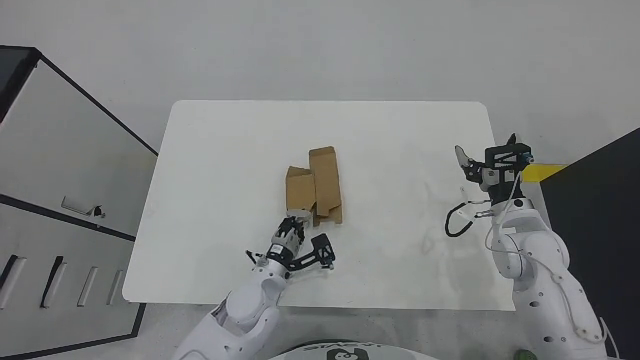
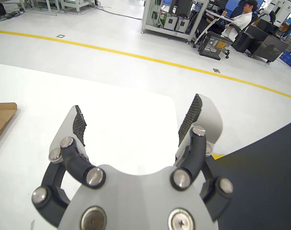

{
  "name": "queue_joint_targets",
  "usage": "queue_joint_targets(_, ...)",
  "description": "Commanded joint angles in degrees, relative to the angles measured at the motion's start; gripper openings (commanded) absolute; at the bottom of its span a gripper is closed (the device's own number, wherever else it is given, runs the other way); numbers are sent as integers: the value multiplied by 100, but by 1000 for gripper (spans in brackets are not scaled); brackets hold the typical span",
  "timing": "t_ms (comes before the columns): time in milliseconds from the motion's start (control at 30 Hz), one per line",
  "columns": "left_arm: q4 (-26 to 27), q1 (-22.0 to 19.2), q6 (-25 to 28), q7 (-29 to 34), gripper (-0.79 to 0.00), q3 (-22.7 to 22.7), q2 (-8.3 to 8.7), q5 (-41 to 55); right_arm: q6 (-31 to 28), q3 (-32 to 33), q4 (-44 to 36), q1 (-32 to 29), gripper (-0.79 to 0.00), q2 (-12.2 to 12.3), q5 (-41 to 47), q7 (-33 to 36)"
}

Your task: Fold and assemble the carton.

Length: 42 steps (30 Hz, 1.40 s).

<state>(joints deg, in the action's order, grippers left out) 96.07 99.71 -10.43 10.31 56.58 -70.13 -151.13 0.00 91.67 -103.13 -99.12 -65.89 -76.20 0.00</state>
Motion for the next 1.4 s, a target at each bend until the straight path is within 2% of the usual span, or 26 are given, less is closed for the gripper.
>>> queue_joint_targets(0, 215, 71, -35, -124, -785, 62, 26, -127, 0, 0, 0, 0, 0, 0, 0, 0)
queue_joint_targets(300, 1363, 522, 162, -929, -785, 454, 205, -909, 0, 0, 0, 0, 0, 0, 0, 0)
queue_joint_targets(500, 1940, 766, 426, -1312, -785, 712, 292, -1051, 0, 0, 0, 0, 0, 0, 0, 0)
queue_joint_targets(867, 1965, 719, 433, -1552, -785, 679, 303, -1038, 0, 0, 0, 0, 0, 0, 0, 0)
queue_joint_targets(1100, 2155, 587, -42, -3332, -785, 1162, 455, -984, 0, 0, 0, 0, 0, 0, 0, 0)
queue_joint_targets(1267, 1981, 357, -247, -4680, -785, 1628, 563, -465, 0, 0, 0, 0, 0, 0, 0, 0)
queue_joint_targets(1367, 1881, 207, -313, -5197, -785, 1797, 605, -273, 0, 0, 0, 0, 0, 0, 0, 0)
